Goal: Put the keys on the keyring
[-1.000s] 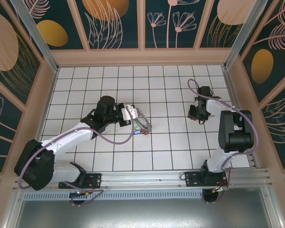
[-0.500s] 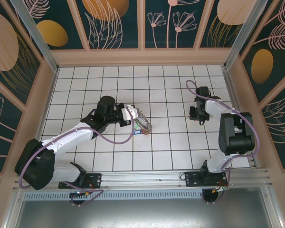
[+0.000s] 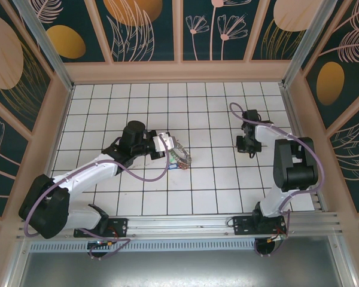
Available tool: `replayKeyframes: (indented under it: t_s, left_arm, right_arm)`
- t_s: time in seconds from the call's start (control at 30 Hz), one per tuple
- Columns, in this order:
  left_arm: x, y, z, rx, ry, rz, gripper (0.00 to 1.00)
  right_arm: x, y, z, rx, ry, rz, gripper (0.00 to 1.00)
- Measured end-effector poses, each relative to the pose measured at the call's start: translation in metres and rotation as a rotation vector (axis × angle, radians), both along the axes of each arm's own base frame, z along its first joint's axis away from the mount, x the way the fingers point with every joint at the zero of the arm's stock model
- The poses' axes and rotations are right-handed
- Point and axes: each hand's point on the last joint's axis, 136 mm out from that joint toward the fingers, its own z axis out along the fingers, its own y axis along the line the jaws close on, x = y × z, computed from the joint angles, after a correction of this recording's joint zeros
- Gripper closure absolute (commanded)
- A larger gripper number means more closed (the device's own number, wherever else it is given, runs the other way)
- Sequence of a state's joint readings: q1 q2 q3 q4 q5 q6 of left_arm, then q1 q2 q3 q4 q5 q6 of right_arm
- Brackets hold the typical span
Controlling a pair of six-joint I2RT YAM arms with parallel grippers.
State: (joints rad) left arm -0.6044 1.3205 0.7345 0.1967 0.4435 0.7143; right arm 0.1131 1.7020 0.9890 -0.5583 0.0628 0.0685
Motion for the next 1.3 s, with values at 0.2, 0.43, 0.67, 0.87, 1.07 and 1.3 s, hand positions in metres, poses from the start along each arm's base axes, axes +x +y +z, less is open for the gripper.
replayKeyframes:
  t_s: [0.2, 0.43, 0.67, 0.87, 1.07, 1.3]
  left_arm:
    - [0.0, 0.0, -0.001, 0.002, 0.003, 0.0, 1.0]
    - [0.0, 0.0, -0.002, 0.003, 0.005, 0.0, 1.0]
    - [-0.001, 0.001, -0.004, 0.01, 0.013, 0.0, 1.0]
    - [-0.006, 0.006, -0.003, 0.049, 0.02, -0.007, 1.0]
    - [-0.005, 0.006, 0.012, 0.063, -0.017, -0.016, 1.0]
    - [-0.01, 0.004, 0.014, 0.058, -0.009, -0.049, 1.0]
  right_arm:
    - [0.004, 0.005, 0.003, 0.001, -0.012, 0.025, 1.0]
    - [0.006, 0.021, 0.011, 0.006, -0.038, 0.099, 1.0]
    - [0.011, 0.066, 0.073, 0.096, -0.298, 0.295, 1.0]
    - [0.0, 0.105, 0.146, 0.238, -0.571, 0.507, 1.0]
    - [-0.035, 0.162, 0.183, 0.36, -0.687, 0.849, 1.0]
    - [-0.075, 0.208, 0.189, 0.445, -0.698, 1.13, 1.0]
